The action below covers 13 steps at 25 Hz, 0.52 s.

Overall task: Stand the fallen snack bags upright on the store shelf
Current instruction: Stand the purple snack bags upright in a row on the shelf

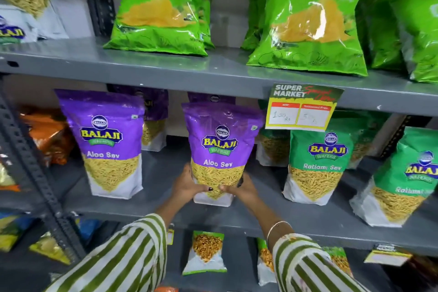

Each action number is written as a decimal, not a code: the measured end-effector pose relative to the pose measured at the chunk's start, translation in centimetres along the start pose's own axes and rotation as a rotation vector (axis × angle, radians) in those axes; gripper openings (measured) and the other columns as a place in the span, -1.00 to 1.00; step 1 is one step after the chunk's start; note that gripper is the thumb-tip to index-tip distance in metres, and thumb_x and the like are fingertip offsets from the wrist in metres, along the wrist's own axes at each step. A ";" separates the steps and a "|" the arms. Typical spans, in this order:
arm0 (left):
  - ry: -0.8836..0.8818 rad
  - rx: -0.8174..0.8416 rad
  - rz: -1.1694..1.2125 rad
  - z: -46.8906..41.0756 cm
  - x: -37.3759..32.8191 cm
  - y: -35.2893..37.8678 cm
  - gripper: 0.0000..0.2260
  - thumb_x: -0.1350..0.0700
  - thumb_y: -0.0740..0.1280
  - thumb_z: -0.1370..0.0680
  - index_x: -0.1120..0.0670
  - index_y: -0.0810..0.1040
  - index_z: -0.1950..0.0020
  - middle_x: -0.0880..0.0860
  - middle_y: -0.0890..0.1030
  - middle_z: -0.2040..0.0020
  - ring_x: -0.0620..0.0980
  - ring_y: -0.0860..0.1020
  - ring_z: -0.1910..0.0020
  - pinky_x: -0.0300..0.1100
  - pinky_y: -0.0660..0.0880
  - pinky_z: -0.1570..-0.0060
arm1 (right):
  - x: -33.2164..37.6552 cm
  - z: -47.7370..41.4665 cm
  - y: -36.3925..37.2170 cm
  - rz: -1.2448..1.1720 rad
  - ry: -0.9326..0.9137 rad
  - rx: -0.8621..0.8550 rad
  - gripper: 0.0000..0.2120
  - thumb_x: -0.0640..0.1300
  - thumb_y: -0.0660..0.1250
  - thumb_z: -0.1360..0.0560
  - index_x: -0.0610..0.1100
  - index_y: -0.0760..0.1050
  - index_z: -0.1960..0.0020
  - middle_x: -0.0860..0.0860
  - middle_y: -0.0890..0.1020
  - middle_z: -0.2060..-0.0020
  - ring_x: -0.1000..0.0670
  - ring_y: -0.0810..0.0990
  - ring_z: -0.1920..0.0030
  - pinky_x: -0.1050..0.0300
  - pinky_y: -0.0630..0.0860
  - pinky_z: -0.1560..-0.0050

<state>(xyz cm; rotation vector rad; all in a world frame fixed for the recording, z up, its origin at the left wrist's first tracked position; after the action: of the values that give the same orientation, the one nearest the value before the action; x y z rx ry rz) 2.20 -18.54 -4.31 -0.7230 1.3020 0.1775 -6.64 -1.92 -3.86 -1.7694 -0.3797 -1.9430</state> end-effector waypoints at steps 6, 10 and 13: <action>-0.010 0.007 -0.096 1.8 0.3 -5.2 0.07 -0.20 0.42 0.16 0.18 0.31 -0.30 0.19 0.53 -0.26 0.17 0.49 -0.24 0.07 0.47 -0.19 | 3.3 1.9 5.3 -0.114 -0.042 0.044 -0.46 -0.16 0.57 -0.15 -0.16 0.46 -0.07 -0.09 0.66 0.01 0.05 0.65 0.10 0.25 0.60 0.15; -0.008 0.061 -0.112 1.8 0.4 -5.9 0.03 -0.21 0.47 0.12 0.11 0.32 -0.30 0.14 0.53 -0.28 0.13 0.50 -0.24 0.09 0.46 -0.23 | 11.3 0.0 3.8 -0.473 -0.143 0.000 -0.75 -0.20 0.44 -0.36 -0.16 0.54 -0.03 0.03 0.74 0.25 0.11 0.69 0.31 0.22 0.64 0.23; -0.002 0.082 -0.114 1.9 0.1 -5.9 -0.02 -0.14 0.52 0.03 0.10 0.30 -0.33 0.13 0.51 -0.30 0.13 0.48 -0.27 0.07 0.43 -0.26 | 15.2 -0.5 2.6 -0.401 -0.209 -0.119 -0.85 -0.33 0.38 -0.39 -0.09 0.56 0.20 0.13 0.68 0.53 0.19 0.63 0.50 0.32 0.53 0.43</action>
<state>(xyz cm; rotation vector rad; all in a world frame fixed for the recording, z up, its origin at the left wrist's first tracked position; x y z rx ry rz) 6.78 -22.04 -2.01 -0.7242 1.2554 0.0327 -6.42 -6.83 10.75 -2.1117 -0.7557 -2.0829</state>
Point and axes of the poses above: each hand's wrist, its own z-axis away from the middle knuckle, its own y-axis out of the palm, x = y × z, the point moved 3 cm from there along -z, towards the middle knuckle
